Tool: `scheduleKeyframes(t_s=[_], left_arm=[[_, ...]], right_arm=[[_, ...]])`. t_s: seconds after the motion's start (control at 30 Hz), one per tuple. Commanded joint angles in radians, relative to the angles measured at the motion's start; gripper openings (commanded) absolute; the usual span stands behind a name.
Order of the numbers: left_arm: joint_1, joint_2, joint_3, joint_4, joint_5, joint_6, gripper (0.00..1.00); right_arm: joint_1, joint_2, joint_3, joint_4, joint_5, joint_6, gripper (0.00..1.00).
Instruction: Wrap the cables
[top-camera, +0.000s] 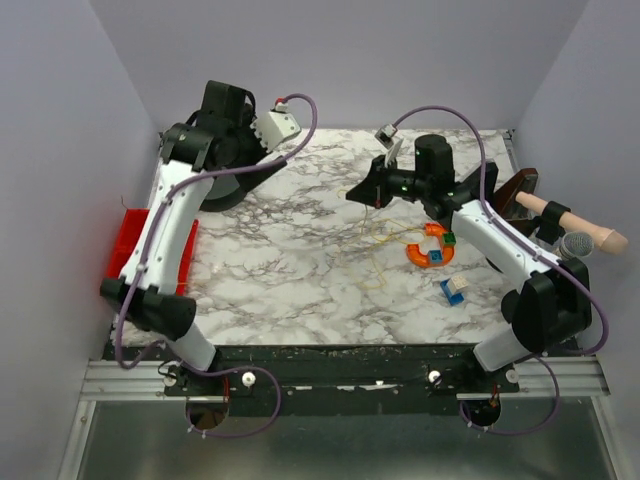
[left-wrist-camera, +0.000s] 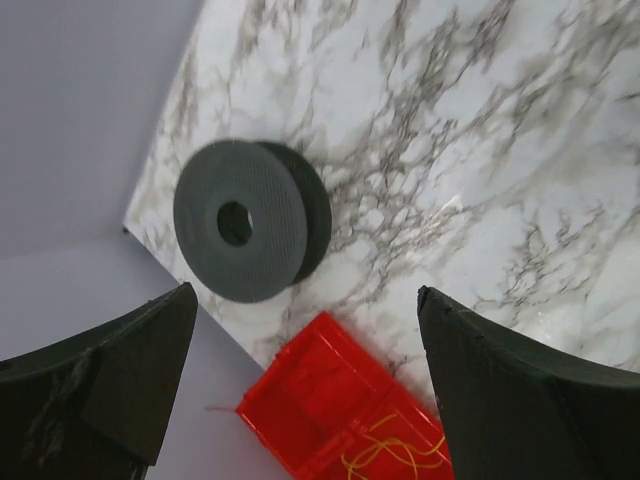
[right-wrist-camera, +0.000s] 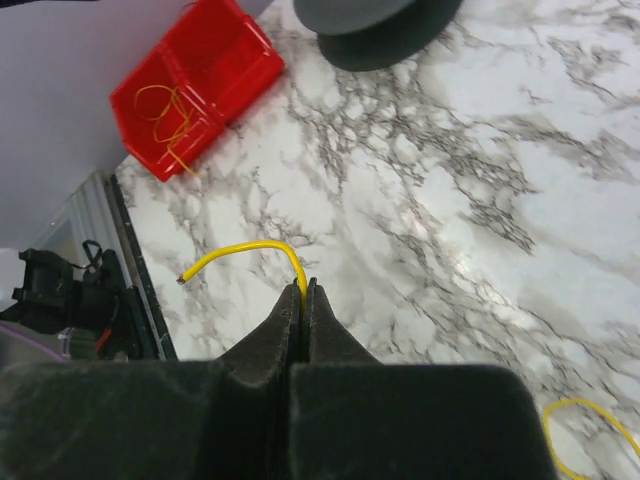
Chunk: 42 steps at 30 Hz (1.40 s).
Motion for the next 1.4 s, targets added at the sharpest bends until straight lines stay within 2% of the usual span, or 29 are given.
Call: scheduleKeyframes(t_s=[0.0, 0.1, 0.2, 0.27, 0.4, 0.53, 0.73, 0.9, 1.0, 1.37], left_arm=[[0.131, 0.239, 0.041, -0.091, -0.199, -0.101, 0.99], [0.238, 0.366, 0.138, -0.089, -0.086, -0.130, 0.99], [0.300, 0.460, 0.170, -0.013, -0.093, -0.136, 0.99], [0.318, 0.514, 0.172, 0.052, -0.099, -0.165, 0.99], [0.332, 0.595, 0.169, 0.113, -0.015, -0.200, 0.99], [0.337, 0.661, 0.173, 0.185, -0.013, -0.217, 0.99], [0.352, 0.765, 0.244, 0.192, -0.019, -0.259, 0.99], [0.381, 0.790, 0.241, 0.250, -0.038, -0.315, 0.99], [0.381, 0.802, 0.232, 0.259, 0.009, -0.331, 0.99], [0.381, 0.812, 0.218, 0.133, 0.154, -0.363, 0.99]], right_arm=[[-0.022, -0.050, -0.039, -0.076, 0.089, -0.038, 0.01], [-0.024, -0.057, -0.056, -0.081, 0.080, -0.052, 0.01], [-0.024, -0.068, -0.065, -0.101, 0.089, -0.072, 0.01], [-0.024, -0.076, -0.078, -0.101, 0.092, -0.083, 0.01], [-0.024, -0.085, -0.090, -0.115, 0.096, -0.098, 0.01], [-0.024, -0.096, -0.111, -0.115, 0.103, -0.103, 0.01], [-0.024, -0.108, -0.125, -0.116, 0.104, -0.106, 0.01], [-0.024, -0.114, -0.131, -0.115, 0.096, -0.104, 0.01], [-0.024, -0.112, -0.130, -0.115, 0.090, -0.100, 0.01], [-0.024, -0.126, -0.124, -0.116, 0.090, -0.095, 0.01]])
